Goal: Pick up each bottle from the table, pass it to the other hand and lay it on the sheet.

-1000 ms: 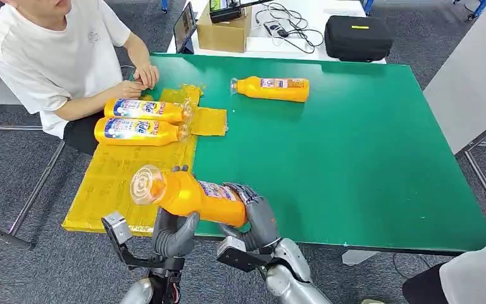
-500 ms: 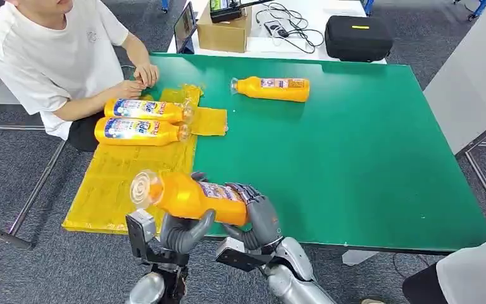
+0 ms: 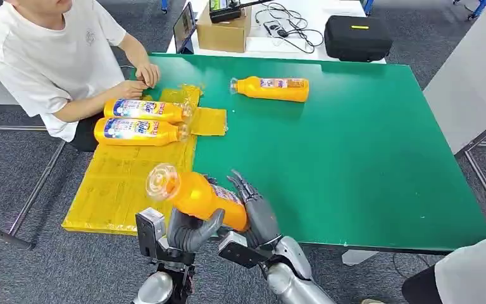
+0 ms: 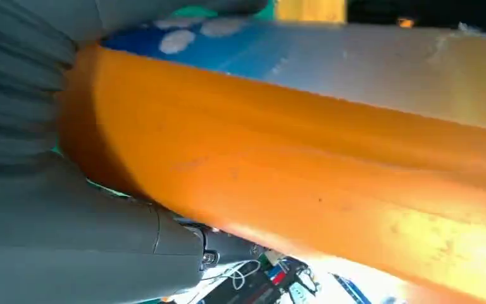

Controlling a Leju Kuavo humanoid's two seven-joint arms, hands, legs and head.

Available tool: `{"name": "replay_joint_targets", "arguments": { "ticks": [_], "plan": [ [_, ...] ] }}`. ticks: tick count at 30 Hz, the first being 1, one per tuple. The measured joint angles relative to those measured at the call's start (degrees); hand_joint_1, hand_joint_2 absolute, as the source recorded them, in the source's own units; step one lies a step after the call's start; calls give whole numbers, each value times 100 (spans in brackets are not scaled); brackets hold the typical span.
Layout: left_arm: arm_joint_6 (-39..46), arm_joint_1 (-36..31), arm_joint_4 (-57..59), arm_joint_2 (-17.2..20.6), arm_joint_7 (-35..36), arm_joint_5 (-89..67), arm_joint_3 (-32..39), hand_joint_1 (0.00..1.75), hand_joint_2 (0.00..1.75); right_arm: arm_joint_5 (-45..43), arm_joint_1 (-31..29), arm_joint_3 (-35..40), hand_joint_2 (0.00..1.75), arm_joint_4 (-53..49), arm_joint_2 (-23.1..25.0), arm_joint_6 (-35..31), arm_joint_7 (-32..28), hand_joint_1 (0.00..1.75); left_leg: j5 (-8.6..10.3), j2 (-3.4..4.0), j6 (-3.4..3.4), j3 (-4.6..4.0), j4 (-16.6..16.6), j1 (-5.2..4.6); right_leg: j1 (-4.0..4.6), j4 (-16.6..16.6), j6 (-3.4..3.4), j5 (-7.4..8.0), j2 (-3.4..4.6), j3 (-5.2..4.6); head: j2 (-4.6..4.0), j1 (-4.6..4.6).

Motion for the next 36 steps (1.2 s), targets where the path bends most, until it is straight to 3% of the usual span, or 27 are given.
{"name": "replay_joint_targets", "arguments": {
  "ticks": [5, 10, 20, 24, 31, 36],
  "plan": [
    [-188, -38, 0, -9, 263, 573, 18, 175, 175, -66, 1, -11, 0, -15, 13, -265, -274, 0, 0, 2, 0, 0, 0, -1, -1, -1, 0, 0, 1, 0, 0, 0],
    [627, -427, 294, 20, 370, -372, 50, 175, 175, -382, 121, -150, 0, -185, -13, -719, -1029, 0, 0, 0, 0, 0, 1, -1, -1, 0, 0, 1, 0, 1, 0, 0],
    [686, -760, 686, 61, 418, -531, 107, 175, 175, -492, 260, -332, 0, -389, -85, -886, -1165, 0, 0, 4, 0, 0, 1, -1, -1, 0, 1, 2, 1, -1, 0, 0],
    [717, -986, 763, 177, 527, -649, 297, 175, 175, -1378, 409, -656, 0, -531, -98, -719, -1298, 0, 1, 2, 0, 0, 1, -1, 0, 0, 1, 2, 0, 0, 0, 0],
    [1836, -1682, 1314, 603, 1374, -4157, 369, 175, 175, -1878, 713, -1196, 0, -968, -81, -697, -1305, 0, 7, 0, -1, 1, 1, 0, 0, 4, 0, 3, 0, 0, 0, 2],
    [1782, -2381, 2333, 706, 1978, -5527, 400, 175, 175, -1924, 824, -1266, 0, -1139, 94, -394, -1305, 0, 8, 5, -3, 1, 1, 0, 0, 5, 0, 5, 1, 0, 0, -2]
  ]
}}
